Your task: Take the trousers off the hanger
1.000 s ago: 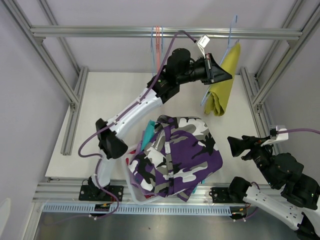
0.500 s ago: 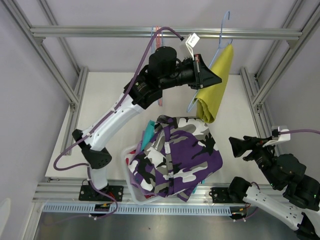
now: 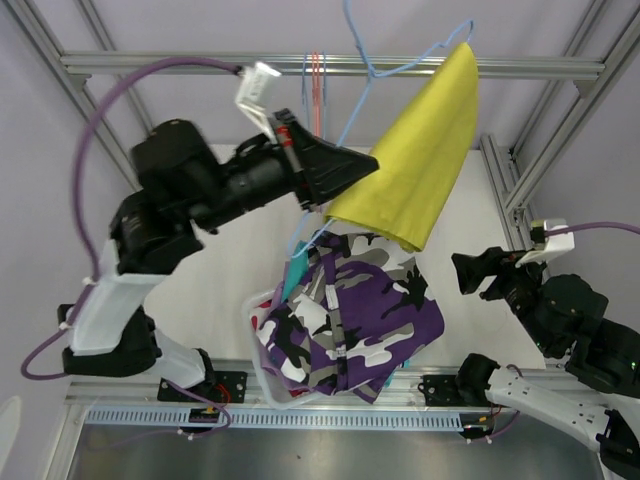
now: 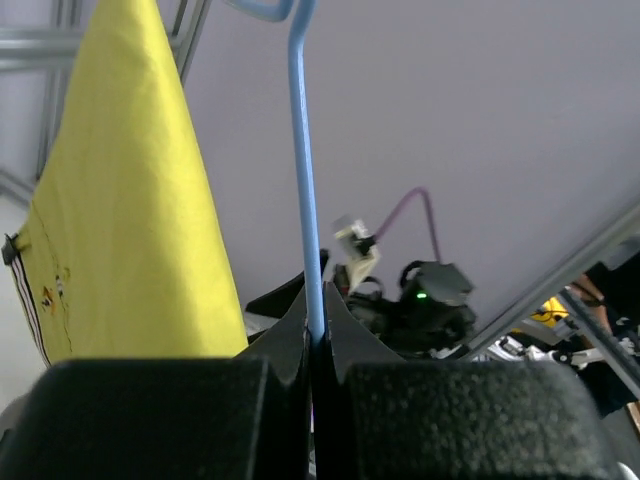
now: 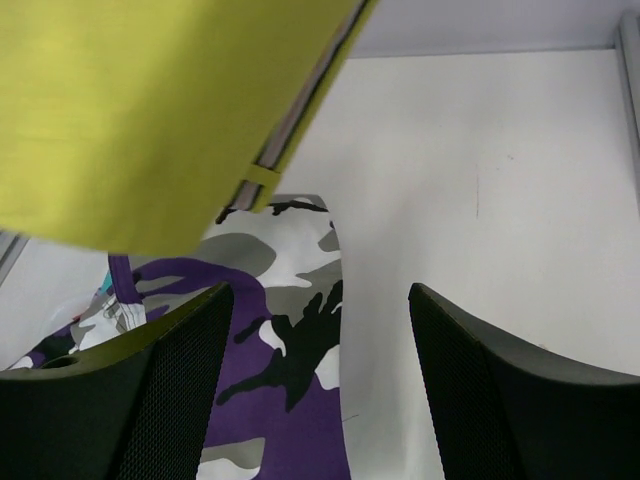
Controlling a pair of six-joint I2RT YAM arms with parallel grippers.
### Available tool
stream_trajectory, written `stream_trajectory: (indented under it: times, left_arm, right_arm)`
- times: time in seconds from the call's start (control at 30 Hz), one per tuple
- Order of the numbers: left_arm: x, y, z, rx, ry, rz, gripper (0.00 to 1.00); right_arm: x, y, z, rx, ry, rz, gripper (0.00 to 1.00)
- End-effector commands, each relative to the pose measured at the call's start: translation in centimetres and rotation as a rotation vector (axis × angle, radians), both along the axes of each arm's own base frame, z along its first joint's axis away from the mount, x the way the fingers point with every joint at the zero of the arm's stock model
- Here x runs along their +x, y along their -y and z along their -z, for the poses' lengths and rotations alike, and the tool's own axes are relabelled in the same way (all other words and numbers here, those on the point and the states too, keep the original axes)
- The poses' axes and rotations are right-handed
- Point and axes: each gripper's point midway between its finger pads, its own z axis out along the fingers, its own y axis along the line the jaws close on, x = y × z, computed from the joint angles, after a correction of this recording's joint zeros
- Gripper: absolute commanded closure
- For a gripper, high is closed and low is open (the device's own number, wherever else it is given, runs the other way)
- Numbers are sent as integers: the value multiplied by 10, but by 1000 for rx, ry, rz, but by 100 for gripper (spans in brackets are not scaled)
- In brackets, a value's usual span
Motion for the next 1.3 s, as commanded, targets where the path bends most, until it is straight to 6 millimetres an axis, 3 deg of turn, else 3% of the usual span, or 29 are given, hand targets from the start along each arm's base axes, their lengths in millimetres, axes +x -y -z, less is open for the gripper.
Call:
stream_trajectory:
  times: [0.0, 0.17, 0.27, 0.3, 0.37, 0.43, 0.5, 0.63, 0.83, 1.07, 1.27]
  left_arm:
    - [-25, -70, -97, -287, 201, -79, 100]
    - [-36, -79, -94, -280, 183, -77, 100]
    - [-44, -75, -82, -253, 159, -62, 100]
    - [-41, -61, -63, -203, 138, -62, 100]
    - [-40, -63, -54, -192, 104, -79, 99]
    - [-33, -42, -15, -104, 45, -93, 100]
    - [-29, -33, 17, -42, -23, -103, 100]
    - [-9, -14, 100, 135, -158, -199, 100]
    - [9, 2, 167, 282, -250, -302, 100]
    - [30, 20, 208, 403, -212, -398, 100]
    - [59, 9, 218, 464, -155, -521, 100]
  right_arm:
    - [4, -10, -5, -12, 6, -18, 24]
    - [7, -19, -2, -15, -9, -36, 23]
    - [7, -20, -3, -11, -10, -42, 23]
    - [7, -21, -2, -14, -12, -44, 23]
    - [6, -21, -3, -6, -14, -47, 23]
    - [5, -21, 0, -11, -23, -48, 23]
    - [4, -21, 3, -8, -34, -51, 23]
    - [-5, -29, 13, -4, -73, -117, 23]
    - [-22, -60, 22, 49, -110, -292, 24]
    - [-25, -75, 40, 80, -128, -344, 25]
    - [-28, -97, 19, 111, -100, -438, 26]
